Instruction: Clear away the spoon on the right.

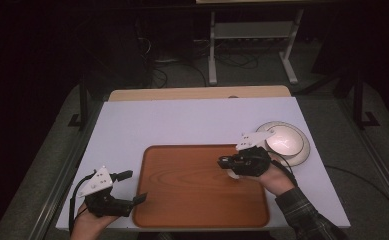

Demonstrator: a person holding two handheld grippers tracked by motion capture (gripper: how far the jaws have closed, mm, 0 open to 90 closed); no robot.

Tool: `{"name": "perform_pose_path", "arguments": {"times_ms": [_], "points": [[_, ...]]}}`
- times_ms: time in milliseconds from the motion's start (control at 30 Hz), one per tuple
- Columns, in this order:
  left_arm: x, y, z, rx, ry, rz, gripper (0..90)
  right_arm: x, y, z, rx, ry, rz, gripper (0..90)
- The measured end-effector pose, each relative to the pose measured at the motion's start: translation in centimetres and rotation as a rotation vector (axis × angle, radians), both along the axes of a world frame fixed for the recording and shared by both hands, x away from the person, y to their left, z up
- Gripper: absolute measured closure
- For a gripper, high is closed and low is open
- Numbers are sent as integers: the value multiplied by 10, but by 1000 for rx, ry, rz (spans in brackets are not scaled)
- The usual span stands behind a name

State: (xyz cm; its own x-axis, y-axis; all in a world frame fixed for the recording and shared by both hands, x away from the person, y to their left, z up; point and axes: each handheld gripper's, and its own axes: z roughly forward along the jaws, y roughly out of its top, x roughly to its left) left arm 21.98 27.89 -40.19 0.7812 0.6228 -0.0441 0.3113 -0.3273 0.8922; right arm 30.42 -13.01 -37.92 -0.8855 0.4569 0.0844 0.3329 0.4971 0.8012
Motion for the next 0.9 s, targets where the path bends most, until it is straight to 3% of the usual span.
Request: {"name": "perform_pose_path", "arguments": {"times_ms": [167,367,900], "points": [[0,1,-1,1,5,1,129,-1,12,-4,-22,-6,23,797],[0,1,-2,1,9,5,129,10,25,-12,-48,9,37,820],[0,1,-2,0,10,3,128,11,53,-41,-216,49,98,834]]}}
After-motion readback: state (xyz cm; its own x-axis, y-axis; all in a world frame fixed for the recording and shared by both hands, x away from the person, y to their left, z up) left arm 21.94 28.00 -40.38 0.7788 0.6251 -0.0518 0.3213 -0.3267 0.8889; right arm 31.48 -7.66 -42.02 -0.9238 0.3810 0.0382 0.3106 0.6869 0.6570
